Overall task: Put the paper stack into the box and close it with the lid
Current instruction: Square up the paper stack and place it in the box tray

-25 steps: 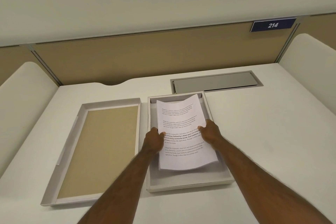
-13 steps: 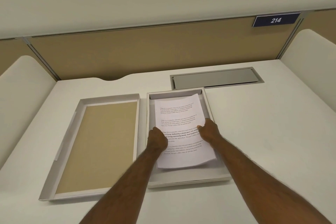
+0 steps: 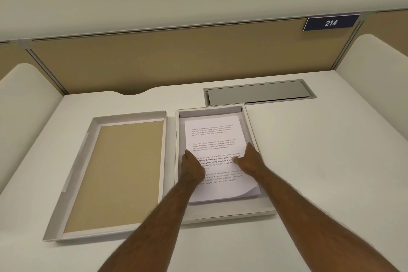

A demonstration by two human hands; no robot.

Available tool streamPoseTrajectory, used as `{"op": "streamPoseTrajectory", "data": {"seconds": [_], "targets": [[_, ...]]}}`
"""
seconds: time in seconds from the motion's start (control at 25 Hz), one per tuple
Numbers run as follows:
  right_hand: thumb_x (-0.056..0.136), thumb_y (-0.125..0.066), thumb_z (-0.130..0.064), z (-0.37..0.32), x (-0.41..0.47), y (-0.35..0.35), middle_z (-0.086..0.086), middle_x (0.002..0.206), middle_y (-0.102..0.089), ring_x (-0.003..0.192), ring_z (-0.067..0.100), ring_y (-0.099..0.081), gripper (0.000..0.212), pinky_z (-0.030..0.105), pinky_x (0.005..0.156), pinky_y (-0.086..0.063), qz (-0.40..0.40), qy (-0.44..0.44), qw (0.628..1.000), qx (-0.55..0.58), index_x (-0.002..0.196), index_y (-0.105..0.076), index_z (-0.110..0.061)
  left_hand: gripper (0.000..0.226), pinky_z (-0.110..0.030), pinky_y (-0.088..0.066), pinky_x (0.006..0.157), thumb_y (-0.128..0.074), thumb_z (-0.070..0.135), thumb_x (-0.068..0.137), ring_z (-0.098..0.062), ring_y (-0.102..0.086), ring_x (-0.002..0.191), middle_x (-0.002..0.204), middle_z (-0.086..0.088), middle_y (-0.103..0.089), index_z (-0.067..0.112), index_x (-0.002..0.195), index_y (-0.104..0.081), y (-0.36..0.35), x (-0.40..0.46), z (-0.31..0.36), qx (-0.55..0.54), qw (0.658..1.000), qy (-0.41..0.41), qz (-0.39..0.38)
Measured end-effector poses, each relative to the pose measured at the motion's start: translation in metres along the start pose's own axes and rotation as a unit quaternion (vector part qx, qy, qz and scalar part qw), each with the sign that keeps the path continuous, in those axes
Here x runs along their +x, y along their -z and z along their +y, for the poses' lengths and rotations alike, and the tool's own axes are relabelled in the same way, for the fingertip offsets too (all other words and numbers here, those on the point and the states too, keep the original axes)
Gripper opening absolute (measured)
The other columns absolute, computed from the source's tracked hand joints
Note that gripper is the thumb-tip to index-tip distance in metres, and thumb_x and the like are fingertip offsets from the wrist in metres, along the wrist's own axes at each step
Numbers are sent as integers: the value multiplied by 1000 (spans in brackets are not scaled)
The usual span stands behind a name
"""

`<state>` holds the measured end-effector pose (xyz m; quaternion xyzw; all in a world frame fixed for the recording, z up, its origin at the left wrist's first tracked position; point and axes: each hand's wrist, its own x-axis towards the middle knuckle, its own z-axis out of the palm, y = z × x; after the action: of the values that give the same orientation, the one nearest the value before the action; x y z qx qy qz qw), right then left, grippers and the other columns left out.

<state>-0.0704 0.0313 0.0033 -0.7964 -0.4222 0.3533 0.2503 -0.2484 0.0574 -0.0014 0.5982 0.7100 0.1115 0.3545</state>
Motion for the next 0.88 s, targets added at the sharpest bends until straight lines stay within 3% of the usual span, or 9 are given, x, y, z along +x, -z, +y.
{"op": "streamPoseTrajectory", "data": {"seconds": [0.2,0.44,0.56,0.64,0.76,0.88], "targets": [[80,-71,-17,0,-3,3,14,134,-53,120,30,-54,61,28,83,-42,-36,-3,999,11,129,-39,-2,48,-45,-51,97,-52,-6,81,-33,-53,117,128,-18,-51,1,127,-39,2,0,-8,-41,999,-20,15],[83,-66,-19,-5,-12,9,11,141,-47,131,26,-44,64,29,107,-33,-21,180,983,-41,138,-37,-7,52,-41,-51,98,-67,10,76,-26,-54,119,125,-11,-54,5,123,-46,14,-6,-3,-59,993,-89,43],[86,-62,-16,-12,-22,13,11,145,-41,134,24,-40,65,28,112,-30,-18,265,961,-73,142,-32,-6,57,-34,-33,114,-66,19,83,-18,-45,127,140,-2,-48,9,135,-43,27,-25,2,-55,985,-159,49],[87,-61,-17,-16,-26,12,11,148,-39,137,25,-38,65,36,114,-34,-15,306,946,-104,143,-30,-7,64,-22,-19,111,-63,21,89,-15,-36,135,148,1,-39,9,144,-33,38,-41,7,-67,982,-174,40],[89,-60,-21,-25,-36,6,8,156,-29,144,25,-29,68,42,117,-31,-30,337,929,-148,148,-26,-12,65,-31,-26,115,-63,23,90,-22,-34,141,154,-5,-35,13,146,-32,51,-59,3,-88,978,-177,69],[89,-60,-21,-42,-44,-5,8,156,-31,144,25,-29,66,39,118,-29,-33,388,908,-151,147,-28,-13,62,-41,-32,115,-63,21,89,-24,-38,138,153,-6,-37,14,144,-36,61,-74,-18,-95,976,-162,110]]}}
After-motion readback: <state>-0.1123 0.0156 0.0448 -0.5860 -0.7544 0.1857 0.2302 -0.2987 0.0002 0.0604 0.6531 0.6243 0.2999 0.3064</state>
